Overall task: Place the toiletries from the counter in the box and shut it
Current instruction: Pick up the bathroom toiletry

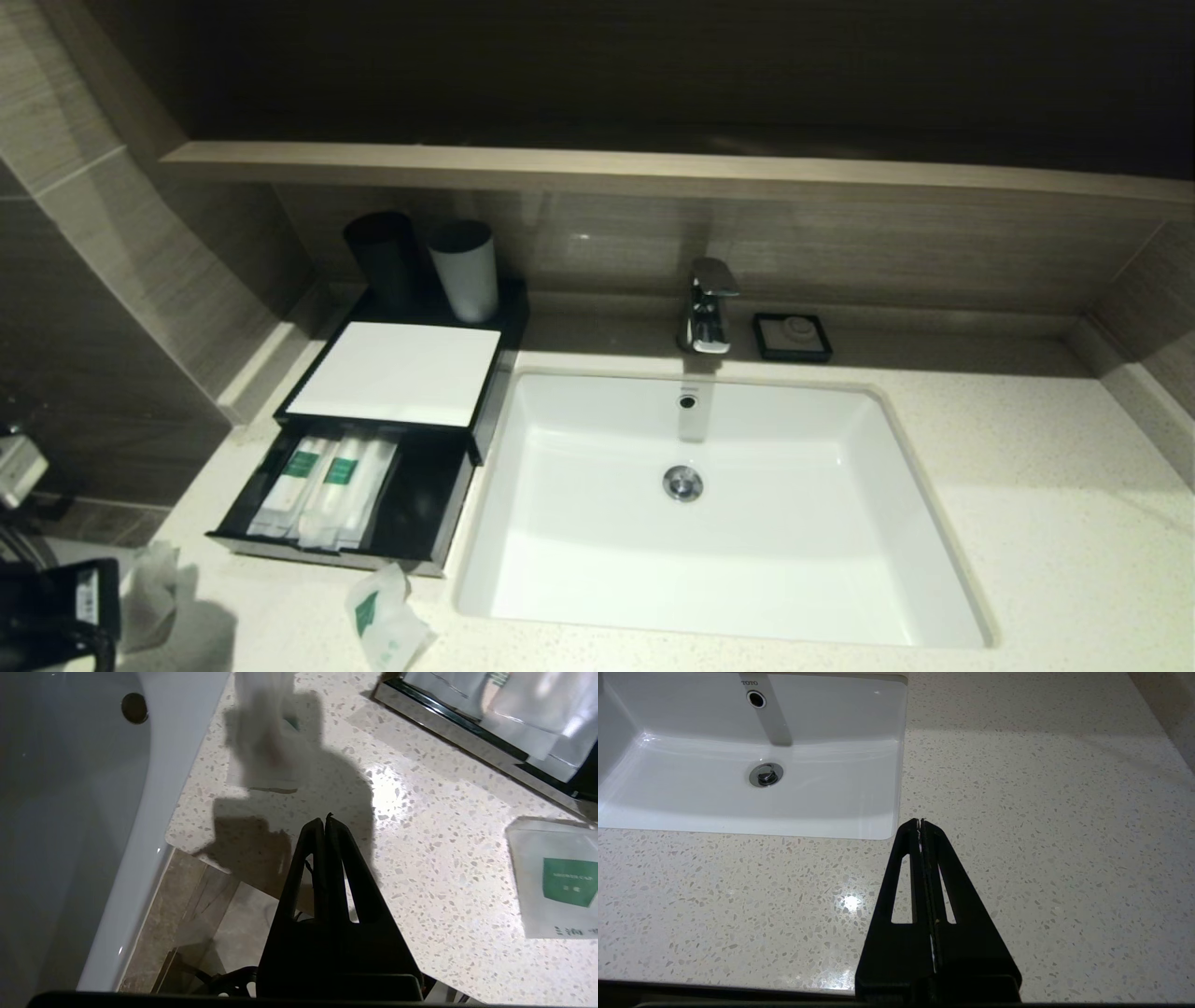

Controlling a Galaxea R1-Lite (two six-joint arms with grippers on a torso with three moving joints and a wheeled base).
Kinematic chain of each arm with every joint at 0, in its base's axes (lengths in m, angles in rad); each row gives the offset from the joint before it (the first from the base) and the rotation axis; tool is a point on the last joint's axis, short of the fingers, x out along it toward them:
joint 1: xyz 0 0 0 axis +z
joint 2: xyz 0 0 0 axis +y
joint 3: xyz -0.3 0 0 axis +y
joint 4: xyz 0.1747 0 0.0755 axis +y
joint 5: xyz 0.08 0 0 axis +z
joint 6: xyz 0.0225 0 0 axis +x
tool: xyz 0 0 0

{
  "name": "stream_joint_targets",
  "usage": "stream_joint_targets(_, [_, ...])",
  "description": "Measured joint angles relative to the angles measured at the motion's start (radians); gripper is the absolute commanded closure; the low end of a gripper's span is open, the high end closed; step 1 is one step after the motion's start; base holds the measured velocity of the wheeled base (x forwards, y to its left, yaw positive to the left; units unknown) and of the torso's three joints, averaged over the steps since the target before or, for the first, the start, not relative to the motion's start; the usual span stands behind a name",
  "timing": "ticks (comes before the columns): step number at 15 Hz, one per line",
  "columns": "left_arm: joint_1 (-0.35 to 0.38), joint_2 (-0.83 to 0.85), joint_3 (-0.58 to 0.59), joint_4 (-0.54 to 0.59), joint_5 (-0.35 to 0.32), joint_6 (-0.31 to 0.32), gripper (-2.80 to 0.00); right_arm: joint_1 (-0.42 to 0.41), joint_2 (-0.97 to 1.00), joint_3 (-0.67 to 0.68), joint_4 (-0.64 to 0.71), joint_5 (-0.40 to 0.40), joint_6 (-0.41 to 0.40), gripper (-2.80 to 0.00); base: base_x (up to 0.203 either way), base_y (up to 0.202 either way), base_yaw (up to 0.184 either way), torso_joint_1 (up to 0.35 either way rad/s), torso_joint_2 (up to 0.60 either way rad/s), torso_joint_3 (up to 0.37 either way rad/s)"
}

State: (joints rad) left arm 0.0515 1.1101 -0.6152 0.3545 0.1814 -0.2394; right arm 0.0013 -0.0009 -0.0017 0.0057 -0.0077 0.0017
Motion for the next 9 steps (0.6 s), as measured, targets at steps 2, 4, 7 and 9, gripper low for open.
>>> stream_joint_targets(2, [0.026, 0.007, 0.0, -0.008, -0.001, 0.0, 0.0, 0.0, 0.0, 0.0, 0.0, 0.0, 0.0, 0.0, 0.0, 0.0, 0.0, 0.0, 0.0, 0.0])
stream_joint_targets(4, [0.055, 0.021, 0.001, -0.012, -0.011, 0.002, 0.0, 0.0, 0.0, 0.0, 0.0, 0.0, 0.0, 0.0, 0.0, 0.0, 0.0, 0.0, 0.0, 0.0])
stream_joint_targets(7, [0.114, 0.037, 0.003, -0.013, -0.067, 0.009, 0.0, 0.0, 0.0, 0.0, 0.0, 0.0, 0.0, 0.0, 0.0, 0.0, 0.0, 0.0, 0.0, 0.0])
stream_joint_targets(9, [0.152, 0.053, 0.002, -0.017, -0.093, 0.011, 0.0, 0.0, 0.0, 0.0, 0.0, 0.0, 0.0, 0.0, 0.0, 0.0, 0.0, 0.0, 0.0, 0.0])
